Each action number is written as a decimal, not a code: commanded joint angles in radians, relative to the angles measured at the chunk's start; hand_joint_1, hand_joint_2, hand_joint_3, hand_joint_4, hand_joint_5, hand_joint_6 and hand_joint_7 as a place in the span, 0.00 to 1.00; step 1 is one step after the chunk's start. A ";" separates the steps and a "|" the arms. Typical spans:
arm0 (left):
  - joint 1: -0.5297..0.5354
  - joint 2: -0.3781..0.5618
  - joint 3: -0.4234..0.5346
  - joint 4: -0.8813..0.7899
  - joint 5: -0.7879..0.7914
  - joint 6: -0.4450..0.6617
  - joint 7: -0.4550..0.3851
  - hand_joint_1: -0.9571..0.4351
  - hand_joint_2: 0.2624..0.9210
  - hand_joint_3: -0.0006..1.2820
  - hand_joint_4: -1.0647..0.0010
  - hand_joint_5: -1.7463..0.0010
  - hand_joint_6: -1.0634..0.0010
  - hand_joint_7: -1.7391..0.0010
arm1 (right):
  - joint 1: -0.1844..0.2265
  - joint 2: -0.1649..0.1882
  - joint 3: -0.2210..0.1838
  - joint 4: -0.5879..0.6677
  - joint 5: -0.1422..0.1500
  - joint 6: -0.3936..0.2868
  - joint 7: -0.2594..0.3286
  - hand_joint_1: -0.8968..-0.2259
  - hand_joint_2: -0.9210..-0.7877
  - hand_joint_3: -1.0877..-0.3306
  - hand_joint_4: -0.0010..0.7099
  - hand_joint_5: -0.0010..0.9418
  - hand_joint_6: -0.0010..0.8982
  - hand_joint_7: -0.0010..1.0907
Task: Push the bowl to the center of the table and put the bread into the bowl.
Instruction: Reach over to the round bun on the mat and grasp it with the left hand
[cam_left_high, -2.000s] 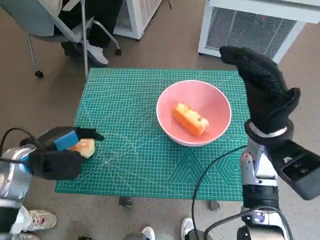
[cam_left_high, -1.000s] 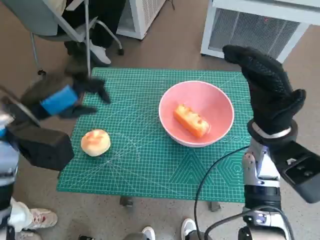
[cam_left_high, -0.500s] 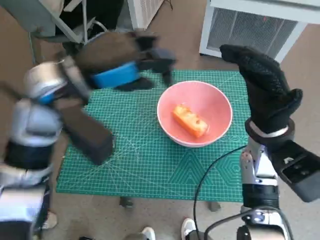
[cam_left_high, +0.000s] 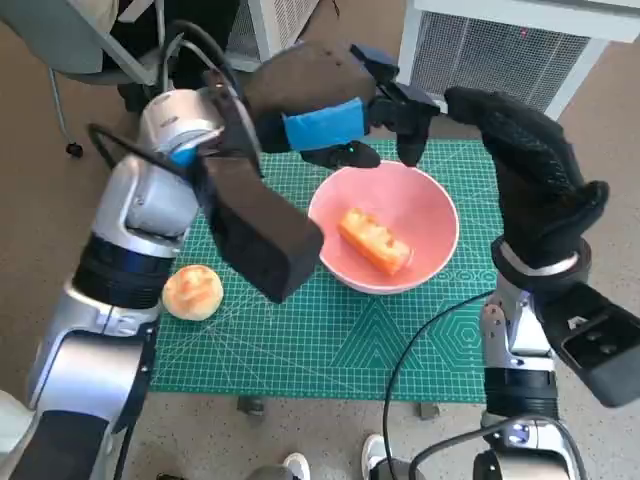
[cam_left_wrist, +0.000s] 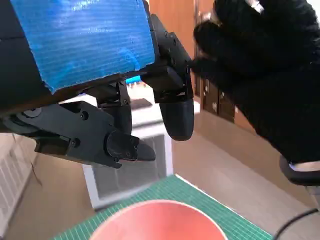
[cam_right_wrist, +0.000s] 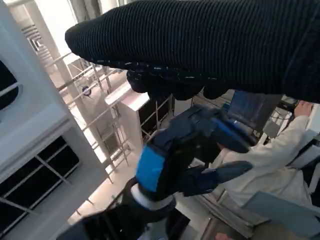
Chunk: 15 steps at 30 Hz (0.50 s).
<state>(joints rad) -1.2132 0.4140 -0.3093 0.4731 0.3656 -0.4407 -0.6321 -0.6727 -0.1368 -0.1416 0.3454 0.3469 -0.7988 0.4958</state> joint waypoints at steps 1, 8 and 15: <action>0.068 0.072 0.035 -0.120 -0.047 0.085 -0.086 0.54 1.00 0.12 0.48 0.55 0.47 0.24 | 0.044 -0.008 -0.002 -0.022 -0.014 0.010 -0.013 0.52 0.00 0.36 0.00 0.48 0.00 0.58; 0.283 0.292 0.155 -0.534 -0.158 0.444 -0.351 0.56 0.79 0.03 0.85 0.96 0.83 0.88 | 0.067 -0.011 -0.003 -0.043 -0.018 0.011 -0.025 0.50 0.00 0.38 0.00 0.48 0.00 0.57; 0.547 0.400 0.318 -0.707 -0.182 0.422 -0.320 0.48 0.77 0.01 0.93 1.00 0.85 0.94 | 0.071 -0.007 -0.004 -0.036 -0.021 0.008 -0.031 0.48 0.00 0.38 0.00 0.47 0.00 0.57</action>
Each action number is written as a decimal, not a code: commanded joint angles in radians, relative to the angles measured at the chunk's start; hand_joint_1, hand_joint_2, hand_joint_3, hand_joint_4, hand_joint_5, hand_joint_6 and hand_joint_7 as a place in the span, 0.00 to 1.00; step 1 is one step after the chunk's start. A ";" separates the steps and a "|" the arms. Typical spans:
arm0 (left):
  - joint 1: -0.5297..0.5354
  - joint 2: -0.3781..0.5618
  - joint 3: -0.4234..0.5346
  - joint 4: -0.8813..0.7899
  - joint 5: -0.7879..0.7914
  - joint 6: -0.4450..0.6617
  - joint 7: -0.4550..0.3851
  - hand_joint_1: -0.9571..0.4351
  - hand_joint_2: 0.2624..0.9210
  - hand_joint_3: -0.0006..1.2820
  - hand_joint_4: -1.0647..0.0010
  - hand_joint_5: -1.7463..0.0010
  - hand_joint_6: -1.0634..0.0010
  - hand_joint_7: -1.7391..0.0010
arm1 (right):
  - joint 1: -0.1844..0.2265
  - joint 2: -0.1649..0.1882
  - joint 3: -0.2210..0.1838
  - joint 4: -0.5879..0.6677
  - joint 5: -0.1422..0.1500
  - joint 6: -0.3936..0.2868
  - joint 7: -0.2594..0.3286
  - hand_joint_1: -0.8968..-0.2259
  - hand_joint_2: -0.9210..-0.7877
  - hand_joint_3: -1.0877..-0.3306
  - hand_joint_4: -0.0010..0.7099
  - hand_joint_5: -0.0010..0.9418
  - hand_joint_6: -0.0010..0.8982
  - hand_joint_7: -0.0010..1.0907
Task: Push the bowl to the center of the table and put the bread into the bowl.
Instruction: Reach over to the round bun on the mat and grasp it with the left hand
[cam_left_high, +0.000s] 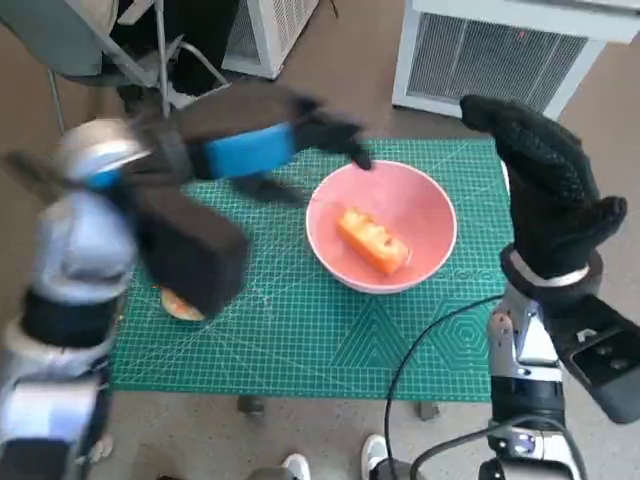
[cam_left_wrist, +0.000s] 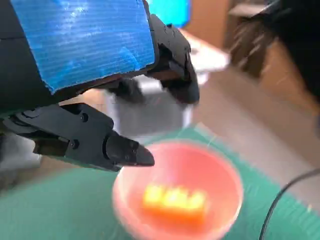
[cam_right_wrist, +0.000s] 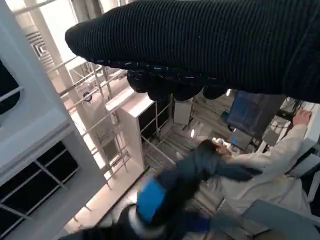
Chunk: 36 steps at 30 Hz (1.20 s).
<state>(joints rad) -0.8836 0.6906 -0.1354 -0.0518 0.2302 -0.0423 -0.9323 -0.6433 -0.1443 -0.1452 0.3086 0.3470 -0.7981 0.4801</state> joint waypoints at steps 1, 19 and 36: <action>0.258 0.136 0.170 -0.197 -0.046 0.009 -0.010 0.48 0.77 0.01 0.94 1.00 0.85 0.95 | 0.041 0.001 -0.001 0.004 -0.020 0.007 -0.016 0.48 0.00 0.38 0.00 0.47 0.00 0.57; 0.585 0.202 0.254 -0.240 0.014 0.034 0.069 0.46 0.79 0.01 0.94 1.00 0.83 0.97 | 0.034 0.017 0.027 0.009 -0.012 0.044 -0.020 0.50 0.00 0.36 0.00 0.46 0.00 0.56; 0.574 0.151 0.032 -0.071 0.182 0.138 0.128 0.48 0.79 0.00 0.92 1.00 0.80 0.98 | 0.042 0.003 0.031 -0.006 0.000 0.068 -0.006 0.50 0.00 0.35 0.00 0.46 0.00 0.55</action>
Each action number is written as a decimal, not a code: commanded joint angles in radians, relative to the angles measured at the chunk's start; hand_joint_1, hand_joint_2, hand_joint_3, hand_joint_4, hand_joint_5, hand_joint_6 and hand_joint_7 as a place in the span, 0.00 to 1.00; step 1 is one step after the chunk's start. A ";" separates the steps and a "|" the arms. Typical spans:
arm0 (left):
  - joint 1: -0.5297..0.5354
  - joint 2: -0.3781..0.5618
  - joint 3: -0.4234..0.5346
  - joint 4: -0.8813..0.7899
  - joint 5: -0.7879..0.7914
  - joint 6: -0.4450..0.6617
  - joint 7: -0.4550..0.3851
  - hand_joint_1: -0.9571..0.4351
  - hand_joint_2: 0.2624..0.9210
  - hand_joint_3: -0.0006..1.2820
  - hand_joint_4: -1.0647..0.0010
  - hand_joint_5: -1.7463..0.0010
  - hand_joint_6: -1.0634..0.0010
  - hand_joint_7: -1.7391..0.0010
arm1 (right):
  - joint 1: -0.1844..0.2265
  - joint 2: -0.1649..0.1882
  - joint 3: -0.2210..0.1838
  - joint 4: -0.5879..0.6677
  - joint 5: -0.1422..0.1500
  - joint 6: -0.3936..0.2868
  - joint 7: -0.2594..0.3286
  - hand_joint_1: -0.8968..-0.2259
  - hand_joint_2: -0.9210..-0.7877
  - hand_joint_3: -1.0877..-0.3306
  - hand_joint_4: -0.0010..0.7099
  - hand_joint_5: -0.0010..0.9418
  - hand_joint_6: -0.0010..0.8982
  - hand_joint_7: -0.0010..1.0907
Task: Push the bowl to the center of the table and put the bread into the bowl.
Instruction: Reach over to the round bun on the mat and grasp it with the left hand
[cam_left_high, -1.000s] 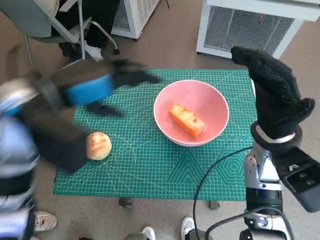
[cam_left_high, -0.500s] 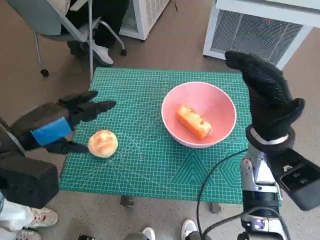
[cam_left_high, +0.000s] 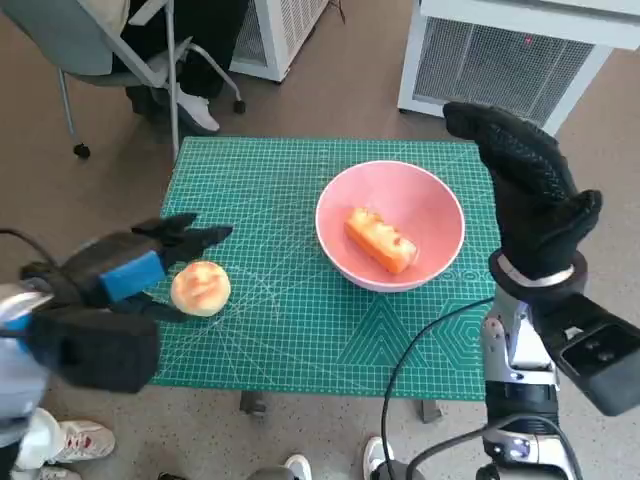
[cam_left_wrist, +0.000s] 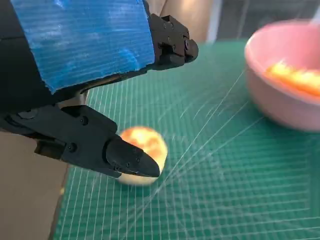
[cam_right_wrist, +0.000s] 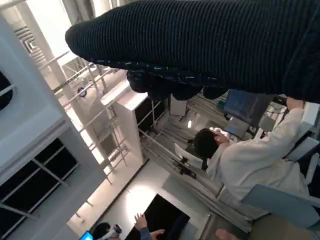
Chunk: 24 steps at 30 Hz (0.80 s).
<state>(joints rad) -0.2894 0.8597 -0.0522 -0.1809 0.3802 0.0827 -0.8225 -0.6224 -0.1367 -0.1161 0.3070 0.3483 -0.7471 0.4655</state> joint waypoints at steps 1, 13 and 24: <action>-0.028 -0.026 -0.066 0.083 0.043 0.013 0.025 0.48 0.79 0.00 0.92 1.00 0.80 0.98 | 0.021 -0.005 0.002 -0.005 0.000 0.018 0.010 0.50 0.00 0.35 0.00 0.46 0.00 0.55; -0.085 -0.110 -0.196 0.328 0.161 -0.018 0.164 0.58 0.81 0.00 0.78 0.98 0.67 0.96 | 0.021 -0.012 -0.002 -0.009 0.009 0.025 0.019 0.50 0.00 0.35 0.00 0.45 0.00 0.55; -0.121 -0.096 -0.223 0.424 0.205 -0.081 0.236 0.67 0.93 0.14 0.44 0.30 0.41 0.40 | 0.022 -0.016 -0.005 -0.019 0.013 0.031 0.020 0.50 0.00 0.35 0.00 0.45 0.00 0.55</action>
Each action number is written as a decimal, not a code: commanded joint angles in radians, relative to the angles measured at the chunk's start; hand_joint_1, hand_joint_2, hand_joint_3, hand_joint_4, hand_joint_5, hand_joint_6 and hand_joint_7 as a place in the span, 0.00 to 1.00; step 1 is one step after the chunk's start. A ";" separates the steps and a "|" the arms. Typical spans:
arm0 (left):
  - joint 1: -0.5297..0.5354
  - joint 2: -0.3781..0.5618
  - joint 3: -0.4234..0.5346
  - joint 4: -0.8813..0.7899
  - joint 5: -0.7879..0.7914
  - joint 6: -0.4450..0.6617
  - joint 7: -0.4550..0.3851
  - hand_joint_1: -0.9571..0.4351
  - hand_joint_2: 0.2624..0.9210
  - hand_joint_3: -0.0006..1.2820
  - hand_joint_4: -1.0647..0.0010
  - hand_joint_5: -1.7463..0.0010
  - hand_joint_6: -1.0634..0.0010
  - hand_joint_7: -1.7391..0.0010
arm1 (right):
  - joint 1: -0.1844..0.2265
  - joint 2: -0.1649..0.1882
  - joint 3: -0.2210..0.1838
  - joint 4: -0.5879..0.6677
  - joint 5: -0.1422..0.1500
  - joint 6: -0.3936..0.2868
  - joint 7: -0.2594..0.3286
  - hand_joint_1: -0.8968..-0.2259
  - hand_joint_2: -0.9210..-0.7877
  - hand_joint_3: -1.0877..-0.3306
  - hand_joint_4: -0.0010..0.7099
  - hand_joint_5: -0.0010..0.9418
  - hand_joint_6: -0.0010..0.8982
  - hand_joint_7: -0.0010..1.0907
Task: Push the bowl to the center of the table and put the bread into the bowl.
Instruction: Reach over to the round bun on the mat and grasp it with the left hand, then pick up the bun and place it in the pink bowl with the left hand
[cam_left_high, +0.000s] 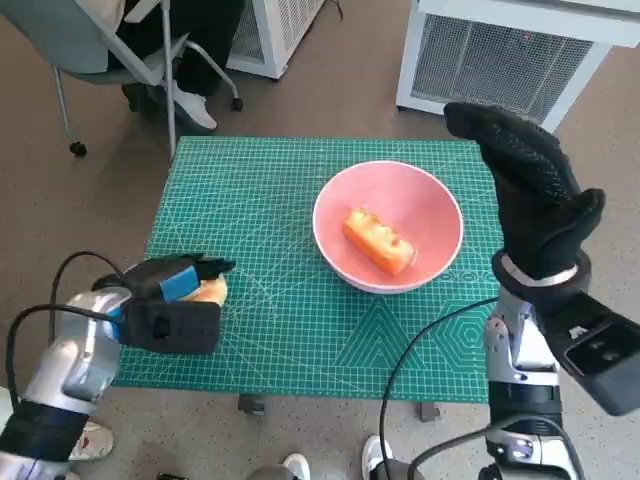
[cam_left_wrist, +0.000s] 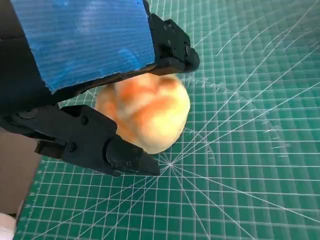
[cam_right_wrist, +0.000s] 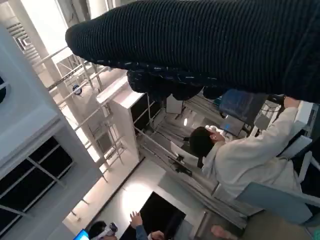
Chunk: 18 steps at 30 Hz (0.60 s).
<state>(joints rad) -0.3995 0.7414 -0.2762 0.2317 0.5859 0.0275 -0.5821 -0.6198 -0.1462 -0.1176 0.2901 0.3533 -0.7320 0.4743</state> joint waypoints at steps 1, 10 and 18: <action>-0.015 0.031 0.012 -0.005 -0.008 -0.029 -0.009 0.67 0.91 0.15 0.44 0.28 0.40 0.41 | 0.019 -0.007 -0.004 -0.002 0.007 0.016 0.011 0.50 0.00 0.35 0.00 0.45 0.00 0.55; -0.069 0.055 0.138 -0.208 -0.087 -0.009 -0.030 0.69 0.95 0.12 0.39 0.30 0.43 0.32 | 0.008 -0.012 -0.008 0.010 0.004 0.012 0.013 0.51 0.00 0.36 0.00 0.45 0.00 0.55; -0.207 0.012 0.221 -0.326 -0.182 -0.072 0.022 0.69 1.00 0.08 0.39 0.33 0.44 0.29 | -0.008 -0.007 -0.009 0.035 -0.007 -0.002 0.010 0.50 0.00 0.36 0.00 0.45 0.00 0.55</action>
<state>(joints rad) -0.5323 0.7749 -0.0779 -0.0568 0.4399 -0.0036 -0.5914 -0.6237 -0.1534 -0.1221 0.3036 0.3515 -0.7289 0.4780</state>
